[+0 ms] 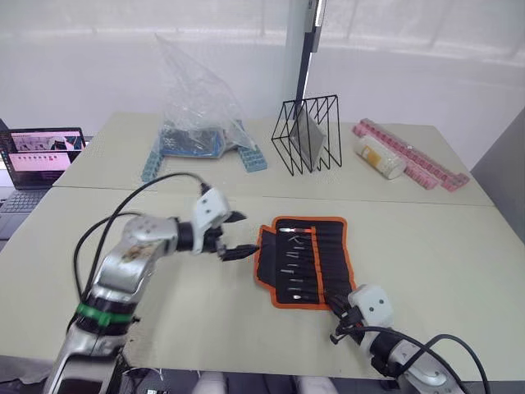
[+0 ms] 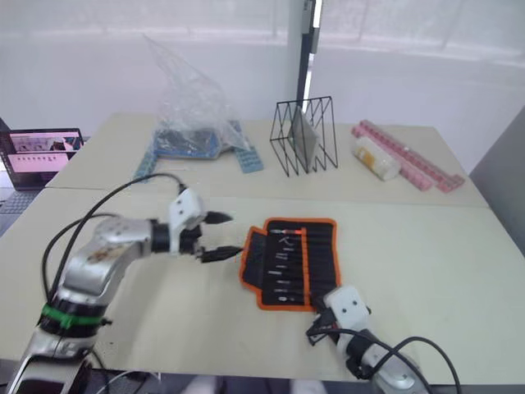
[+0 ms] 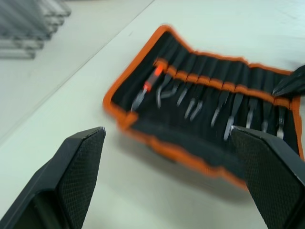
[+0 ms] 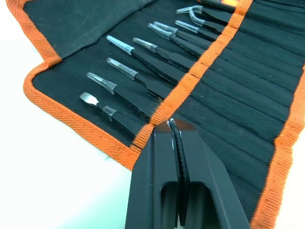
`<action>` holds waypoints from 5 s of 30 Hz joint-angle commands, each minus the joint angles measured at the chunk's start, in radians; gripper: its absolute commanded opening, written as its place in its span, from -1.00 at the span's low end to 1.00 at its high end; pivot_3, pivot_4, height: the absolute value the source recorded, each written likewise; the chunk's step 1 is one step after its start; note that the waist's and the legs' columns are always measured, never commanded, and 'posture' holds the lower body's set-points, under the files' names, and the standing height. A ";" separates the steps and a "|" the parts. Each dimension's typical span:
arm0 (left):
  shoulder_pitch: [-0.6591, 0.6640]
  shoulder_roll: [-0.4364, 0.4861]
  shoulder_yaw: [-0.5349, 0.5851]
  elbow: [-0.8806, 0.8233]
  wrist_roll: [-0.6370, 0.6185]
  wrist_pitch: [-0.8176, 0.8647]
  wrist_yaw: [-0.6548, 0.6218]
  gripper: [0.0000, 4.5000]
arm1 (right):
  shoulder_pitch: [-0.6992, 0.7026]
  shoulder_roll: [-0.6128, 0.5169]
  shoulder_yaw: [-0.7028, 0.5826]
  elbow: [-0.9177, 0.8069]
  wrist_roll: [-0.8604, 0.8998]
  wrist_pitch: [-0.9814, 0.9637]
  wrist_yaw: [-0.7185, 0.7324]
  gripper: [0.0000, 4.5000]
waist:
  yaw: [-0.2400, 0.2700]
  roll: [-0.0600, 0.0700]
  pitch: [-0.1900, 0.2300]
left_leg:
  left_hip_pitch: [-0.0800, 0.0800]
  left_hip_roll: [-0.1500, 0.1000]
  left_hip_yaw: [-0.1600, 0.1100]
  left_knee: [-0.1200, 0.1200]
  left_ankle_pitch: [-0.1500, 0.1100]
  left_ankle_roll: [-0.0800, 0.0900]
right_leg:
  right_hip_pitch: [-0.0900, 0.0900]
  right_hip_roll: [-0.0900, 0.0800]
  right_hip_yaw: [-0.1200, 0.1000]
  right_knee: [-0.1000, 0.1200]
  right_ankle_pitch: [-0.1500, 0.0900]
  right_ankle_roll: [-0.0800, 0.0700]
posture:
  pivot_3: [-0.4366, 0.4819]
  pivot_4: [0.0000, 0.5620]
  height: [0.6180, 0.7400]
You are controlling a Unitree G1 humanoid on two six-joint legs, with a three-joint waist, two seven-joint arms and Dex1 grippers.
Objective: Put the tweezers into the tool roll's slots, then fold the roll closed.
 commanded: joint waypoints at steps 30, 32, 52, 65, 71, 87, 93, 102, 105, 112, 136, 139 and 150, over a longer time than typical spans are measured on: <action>0.693 0.029 0.468 -0.199 -0.164 -0.334 0.108 1.00 | -0.094 -0.152 -0.333 0.159 0.264 -0.191 0.325 0.99 | -0.002 0.005 0.004 | 0.001 0.000 0.001 0.000 0.000 0.000 | 0.000 0.000 0.000 0.000 -0.001 -0.001 | -0.05 -0.47 0.64; 0.704 0.025 0.450 -0.203 -0.159 -0.370 0.097 1.00 | -0.068 -0.160 -0.277 0.052 0.269 -0.141 0.315 0.99 | -0.002 0.005 0.004 | 0.001 0.000 0.001 0.000 0.000 0.000 | 0.000 0.000 0.000 0.000 -0.001 -0.001 | -0.05 -0.47 0.64; 0.670 0.103 0.329 -0.290 -0.235 -0.364 0.024 1.00 | -0.350 -0.038 0.375 -0.025 -0.150 0.059 0.063 0.99 | 0.001 0.002 0.004 | -0.004 0.000 0.001 0.000 0.000 0.000 | -0.007 0.000 0.000 0.001 -0.001 -0.002 | -0.05 -0.47 0.64; 0.665 0.133 0.331 -0.302 -0.266 -0.354 0.007 1.00 | -0.355 0.137 0.466 0.062 -0.377 0.081 -0.148 0.99 | -0.002 0.002 0.004 | -0.005 0.001 0.001 0.000 0.000 0.000 | -0.009 0.000 0.000 0.003 -0.001 -0.003 | -0.05 -0.47 0.64; 0.667 0.139 0.337 -0.305 -0.268 -0.350 0.012 1.00 | -0.347 0.182 0.466 0.072 -0.398 0.073 -0.176 0.45 | -0.002 0.002 0.004 | -0.005 0.001 0.001 0.000 0.000 0.000 | -0.009 0.000 0.000 0.003 -0.001 -0.003 | -0.05 -0.47 0.64; 0.668 0.141 0.339 -0.309 -0.286 -0.348 0.008 1.00 | -0.318 0.194 0.432 0.089 -0.339 0.039 -0.145 -0.97 | -0.002 0.002 0.004 | -0.005 0.001 0.001 0.000 0.000 0.000 | -0.009 0.000 0.000 0.003 -0.001 -0.003 | -0.05 -0.47 0.64; 0.613 0.147 0.304 -0.249 -0.266 -0.364 -0.024 1.00 | -0.307 0.110 0.397 0.077 -0.188 -0.054 0.036 -0.97 | -0.002 0.002 0.004 | -0.005 0.001 0.001 0.000 0.000 0.000 | -0.009 0.000 0.000 0.003 -0.001 -0.003 | -0.05 -0.47 0.64; 0.421 0.192 0.185 -0.066 -0.206 -0.450 -0.169 1.00 | -0.217 -0.123 0.276 0.022 0.019 -0.118 0.292 -0.97 | 0.001 0.001 0.004 | -0.004 0.000 0.001 0.000 0.000 0.000 | -0.008 0.000 0.000 0.003 -0.001 -0.002 | -0.05 -0.47 0.64; 0.314 0.203 0.103 0.045 -0.132 -0.531 -0.238 1.00 | -0.201 -0.148 0.251 0.012 0.044 -0.127 0.315 -0.97 | 0.000 0.002 0.004 | -0.004 0.000 0.001 0.000 0.000 0.000 | -0.008 0.000 0.000 0.003 -0.001 -0.002 | -0.05 -0.47 0.64; -0.050 0.118 -0.106 0.448 0.015 -0.835 -0.458 1.00 | -0.183 -0.147 0.242 0.023 0.036 -0.147 0.312 -0.97 | 0.009 0.001 0.004 | -0.005 0.000 0.001 0.001 0.000 0.000 | -0.008 0.001 0.000 0.003 0.000 -0.003 | -0.05 -0.47 0.64; -0.488 -0.128 -0.377 1.097 0.004 -1.223 -0.586 -0.39 | -0.038 -0.149 0.201 -0.059 -0.020 -0.164 0.192 -1.00 | 0.001 0.001 0.004 | -0.006 -0.001 0.000 0.002 0.000 0.000 | -0.007 0.001 0.000 0.004 0.003 -0.006 | -0.05 -0.47 0.64; -0.485 -0.126 -0.402 1.083 -0.015 -1.222 -0.586 -0.85 | -0.031 -0.147 0.200 -0.062 -0.024 -0.164 0.181 -1.00 | 0.001 0.001 0.004 | -0.006 -0.001 0.000 0.002 0.000 0.000 | -0.007 0.001 0.000 0.004 0.003 -0.005 | -0.05 -0.47 0.64; -0.455 -0.076 -0.492 1.030 -0.086 -1.216 -0.586 -0.98 | -0.031 -0.132 0.171 -0.022 -0.067 -0.162 0.120 -1.00 | 0.000 0.001 0.004 | -0.006 -0.001 0.000 0.003 0.000 0.001 | -0.007 0.001 0.000 0.004 0.003 -0.005 | -0.05 -0.47 0.64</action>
